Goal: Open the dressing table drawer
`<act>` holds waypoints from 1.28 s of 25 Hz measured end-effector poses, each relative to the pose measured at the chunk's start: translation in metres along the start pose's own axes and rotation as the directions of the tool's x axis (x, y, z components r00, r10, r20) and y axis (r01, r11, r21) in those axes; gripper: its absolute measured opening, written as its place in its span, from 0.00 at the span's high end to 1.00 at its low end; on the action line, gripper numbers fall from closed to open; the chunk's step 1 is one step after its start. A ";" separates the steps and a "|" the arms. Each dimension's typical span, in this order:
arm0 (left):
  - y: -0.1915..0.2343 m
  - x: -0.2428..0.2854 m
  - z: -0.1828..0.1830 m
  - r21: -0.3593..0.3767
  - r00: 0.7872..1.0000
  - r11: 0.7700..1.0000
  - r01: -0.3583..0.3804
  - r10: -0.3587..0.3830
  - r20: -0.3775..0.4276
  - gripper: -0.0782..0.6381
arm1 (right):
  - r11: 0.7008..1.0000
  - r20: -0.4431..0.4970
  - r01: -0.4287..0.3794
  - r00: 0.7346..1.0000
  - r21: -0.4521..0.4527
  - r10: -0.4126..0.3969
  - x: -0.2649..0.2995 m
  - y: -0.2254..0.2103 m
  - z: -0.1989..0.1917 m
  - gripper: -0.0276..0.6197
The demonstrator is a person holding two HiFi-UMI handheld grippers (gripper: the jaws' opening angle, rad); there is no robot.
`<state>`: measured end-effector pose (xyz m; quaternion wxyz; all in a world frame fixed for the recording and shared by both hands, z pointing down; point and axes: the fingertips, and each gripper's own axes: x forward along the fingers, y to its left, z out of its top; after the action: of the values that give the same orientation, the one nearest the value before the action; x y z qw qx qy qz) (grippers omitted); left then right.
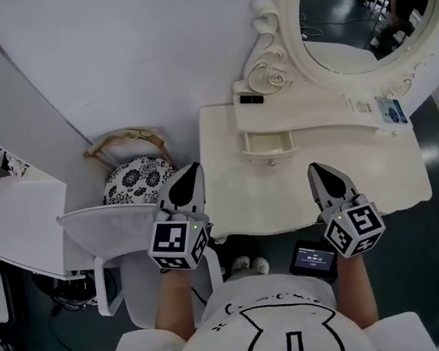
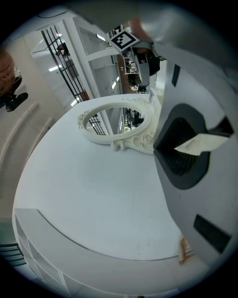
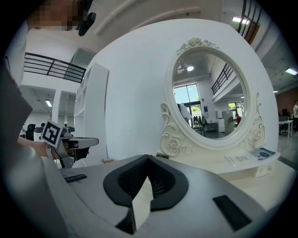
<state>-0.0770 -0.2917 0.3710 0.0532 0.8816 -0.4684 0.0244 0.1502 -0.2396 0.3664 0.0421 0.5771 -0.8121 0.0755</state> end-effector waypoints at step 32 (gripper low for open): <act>-0.094 0.045 0.045 0.090 0.994 0.995 -0.054 0.045 0.099 0.87 | 0.987 0.163 -0.132 0.976 -0.095 0.146 -0.016 -0.069 0.061 0.95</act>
<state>0.0257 -0.2821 0.3238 -0.0111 0.8714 -0.4903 0.0044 0.2219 -0.2570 0.3089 -0.0086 0.5211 -0.8534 -0.0052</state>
